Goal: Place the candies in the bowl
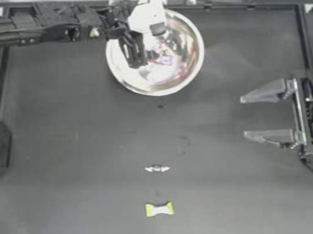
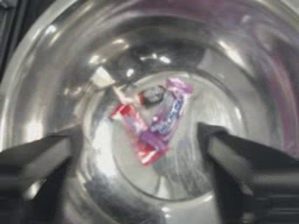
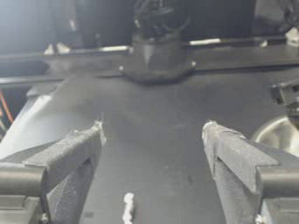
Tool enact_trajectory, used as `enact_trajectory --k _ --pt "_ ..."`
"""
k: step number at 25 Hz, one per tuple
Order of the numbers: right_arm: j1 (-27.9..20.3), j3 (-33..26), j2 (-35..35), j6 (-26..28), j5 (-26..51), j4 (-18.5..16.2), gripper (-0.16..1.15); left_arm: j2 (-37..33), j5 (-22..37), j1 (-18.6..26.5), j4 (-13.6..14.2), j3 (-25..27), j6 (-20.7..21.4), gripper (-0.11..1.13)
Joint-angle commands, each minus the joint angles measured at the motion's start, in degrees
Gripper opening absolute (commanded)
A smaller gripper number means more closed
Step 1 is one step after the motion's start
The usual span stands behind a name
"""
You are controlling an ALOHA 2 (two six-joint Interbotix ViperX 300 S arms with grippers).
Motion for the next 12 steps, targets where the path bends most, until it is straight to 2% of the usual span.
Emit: enact_trajectory --k 1,5,12 --pt "0.0 -0.9 0.4 0.0 -0.3 0.2 0.98 -4.4 -0.1 -0.4 -0.4 -1.0 0.0 0.97" --pt "0.0 -1.0 0.4 0.0 -0.2 0.5 0.98 -8.4 0.0 -2.7 -2.0 0.4 0.0 0.99" --pt "0.0 -1.1 0.2 0.0 0.4 0.6 0.98 -20.6 0.0 -9.8 -5.2 7.8 0.0 0.96"
